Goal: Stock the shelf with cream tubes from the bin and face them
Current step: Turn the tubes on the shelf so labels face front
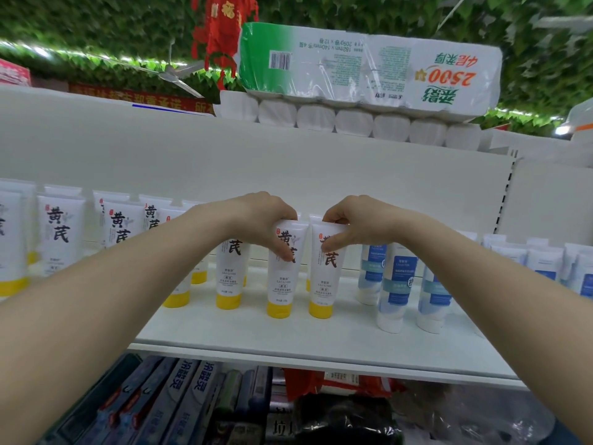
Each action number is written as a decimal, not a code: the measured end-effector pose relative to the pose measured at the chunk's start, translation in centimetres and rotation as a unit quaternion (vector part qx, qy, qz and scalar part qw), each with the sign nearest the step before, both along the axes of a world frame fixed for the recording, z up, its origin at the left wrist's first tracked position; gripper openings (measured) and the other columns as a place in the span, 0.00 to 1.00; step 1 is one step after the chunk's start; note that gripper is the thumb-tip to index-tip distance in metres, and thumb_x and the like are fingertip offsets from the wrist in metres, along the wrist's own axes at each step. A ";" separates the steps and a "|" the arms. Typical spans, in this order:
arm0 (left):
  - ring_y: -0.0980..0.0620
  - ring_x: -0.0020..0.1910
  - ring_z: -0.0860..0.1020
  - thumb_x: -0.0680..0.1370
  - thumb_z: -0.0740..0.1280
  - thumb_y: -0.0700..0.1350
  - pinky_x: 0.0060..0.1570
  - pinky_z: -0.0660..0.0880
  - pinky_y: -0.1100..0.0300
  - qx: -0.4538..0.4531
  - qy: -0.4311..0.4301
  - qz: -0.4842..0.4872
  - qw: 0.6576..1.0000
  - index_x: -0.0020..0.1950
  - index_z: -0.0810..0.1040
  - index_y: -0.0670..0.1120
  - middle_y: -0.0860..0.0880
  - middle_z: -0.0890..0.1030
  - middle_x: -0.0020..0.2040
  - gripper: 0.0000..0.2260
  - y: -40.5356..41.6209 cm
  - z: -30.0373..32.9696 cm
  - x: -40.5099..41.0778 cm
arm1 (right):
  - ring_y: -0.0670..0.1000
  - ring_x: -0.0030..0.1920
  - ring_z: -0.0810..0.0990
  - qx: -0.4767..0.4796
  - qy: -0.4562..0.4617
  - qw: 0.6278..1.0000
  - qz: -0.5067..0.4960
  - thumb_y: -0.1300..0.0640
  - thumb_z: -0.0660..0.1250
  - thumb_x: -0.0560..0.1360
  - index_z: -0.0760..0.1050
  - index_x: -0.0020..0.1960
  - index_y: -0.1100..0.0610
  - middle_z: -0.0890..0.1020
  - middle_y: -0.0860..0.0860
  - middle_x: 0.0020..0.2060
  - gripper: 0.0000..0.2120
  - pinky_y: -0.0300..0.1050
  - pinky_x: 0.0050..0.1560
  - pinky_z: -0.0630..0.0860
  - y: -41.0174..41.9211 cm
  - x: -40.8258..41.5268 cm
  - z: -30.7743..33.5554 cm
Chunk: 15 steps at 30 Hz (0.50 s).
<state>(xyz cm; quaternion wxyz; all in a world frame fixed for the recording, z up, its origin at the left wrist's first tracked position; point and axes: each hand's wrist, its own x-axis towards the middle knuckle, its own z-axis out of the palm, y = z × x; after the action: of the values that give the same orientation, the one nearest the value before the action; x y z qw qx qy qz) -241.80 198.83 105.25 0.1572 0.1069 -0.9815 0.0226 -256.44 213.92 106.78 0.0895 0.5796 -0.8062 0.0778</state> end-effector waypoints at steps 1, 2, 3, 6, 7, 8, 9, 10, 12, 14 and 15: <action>0.54 0.45 0.77 0.69 0.73 0.61 0.38 0.72 0.60 0.005 0.006 -0.002 1.000 0.50 0.77 0.55 0.57 0.79 0.43 0.15 0.1 0.1 0.2 | 0.44 0.45 0.79 0.000 -0.004 1.000 -0.004 0.44 0.70 0.73 0.79 0.53 0.48 0.83 0.43 0.45 0.12 0.41 0.46 0.75 0.2 0.0 0.2; 0.54 0.47 0.77 0.70 0.71 0.60 0.41 0.72 0.60 0.010 0.017 -0.005 1.000 0.54 0.77 0.55 0.57 0.80 0.47 0.16 0.2 0.2 0.4 | 0.44 0.47 0.79 -0.005 -0.005 1.000 -0.007 0.43 0.68 0.74 0.79 0.54 0.47 0.82 0.43 0.47 0.12 0.41 0.49 0.75 0.4 0.1 0.4; 0.54 0.49 0.76 0.73 0.69 0.59 0.44 0.72 0.60 0.009 0.031 -0.009 0.999 0.57 0.77 0.55 0.57 0.80 0.50 0.16 0.2 0.3 0.6 | 0.44 0.49 0.78 -0.015 -0.002 1.000 -0.010 0.43 0.65 0.76 0.79 0.56 0.47 0.82 0.43 0.48 0.12 0.42 0.50 0.74 0.7 0.1 0.6; 0.56 0.49 0.73 0.78 0.64 0.56 0.46 0.67 0.61 -0.018 0.087 -0.024 0.996 0.59 0.78 0.55 0.58 0.81 0.54 0.13 0.3 0.6 1.1 | 0.47 0.51 0.78 -0.059 0.026 0.998 -0.023 0.48 0.59 0.80 0.78 0.59 0.49 0.82 0.43 0.49 0.13 0.42 0.51 0.72 2.0 0.0 1.4; 0.56 0.48 0.73 0.78 0.63 0.55 0.46 0.66 0.61 -0.028 0.108 -0.028 0.993 0.59 0.78 0.55 0.58 0.81 0.53 0.12 0.3 0.7 1.0 | 0.48 0.50 0.78 -0.069 0.045 0.996 -0.031 0.50 0.58 0.80 0.78 0.60 0.49 0.82 0.44 0.48 0.13 0.42 0.50 0.71 2.6 -0.1 1.6; 0.56 0.48 0.72 0.79 0.63 0.54 0.46 0.66 0.60 -0.038 0.126 -0.031 0.991 0.59 0.78 0.55 0.58 0.81 0.53 0.11 0.3 0.8 0.9 | 0.49 0.51 0.78 -0.073 0.070 0.994 -0.041 0.51 0.57 0.81 0.78 0.60 0.50 0.83 0.45 0.48 0.13 0.43 0.50 0.71 3.3 -0.3 1.8; 0.56 0.48 0.71 0.79 0.62 0.54 0.47 0.66 0.60 -0.047 0.142 -0.034 0.988 0.59 0.78 0.55 0.58 0.81 0.53 0.11 0.5 0.8 0.7 | 0.50 0.50 0.77 -0.074 0.097 0.991 -0.053 0.52 0.57 0.81 0.78 0.60 0.50 0.83 0.46 0.49 0.13 0.43 0.50 0.70 3.9 -0.5 1.9; 0.56 0.49 0.71 0.79 0.62 0.53 0.47 0.67 0.59 -0.057 0.155 -0.037 0.986 0.59 0.77 0.55 0.59 0.80 0.52 0.10 0.7 0.9 0.5 | 0.50 0.50 0.76 -0.074 0.121 0.988 -0.066 0.53 0.57 0.81 0.77 0.60 0.50 0.82 0.47 0.50 0.13 0.43 0.50 0.70 4.7 -0.8 2.1; 0.55 0.52 0.71 0.80 0.62 0.52 0.48 0.68 0.58 -0.085 0.172 -0.044 0.980 0.60 0.77 0.55 0.59 0.80 0.52 0.11 1.5 1.2 -0.3 | 0.49 0.48 0.74 -0.072 0.161 0.980 -0.093 0.53 0.58 0.81 0.76 0.61 0.49 0.82 0.48 0.50 0.12 0.45 0.51 0.71 6.4 -1.6 2.5; 0.53 0.55 0.72 0.80 0.62 0.52 0.49 0.69 0.57 -0.110 0.176 -0.049 0.977 0.60 0.77 0.55 0.58 0.80 0.53 0.11 2.6 1.6 -1.3 | 0.51 0.51 0.75 -0.067 0.194 0.972 -0.113 0.54 0.59 0.81 0.76 0.62 0.49 0.82 0.47 0.50 0.12 0.45 0.52 0.71 8.1 -2.6 2.8; 0.52 0.56 0.72 0.79 0.62 0.53 0.50 0.71 0.56 -0.120 0.176 -0.050 0.976 0.60 0.76 0.55 0.57 0.80 0.53 0.11 3.3 1.8 -1.9 | 0.51 0.52 0.75 -0.065 0.206 0.969 -0.122 0.54 0.59 0.80 0.76 0.62 0.48 0.82 0.47 0.50 0.12 0.45 0.52 0.70 9.0 -3.2 3.0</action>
<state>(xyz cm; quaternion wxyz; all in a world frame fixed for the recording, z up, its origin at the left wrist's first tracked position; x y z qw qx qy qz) -243.73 202.13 107.10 0.3406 0.0404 -0.9325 0.1131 -259.61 222.91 109.80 0.3002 0.4732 -0.8282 -0.0022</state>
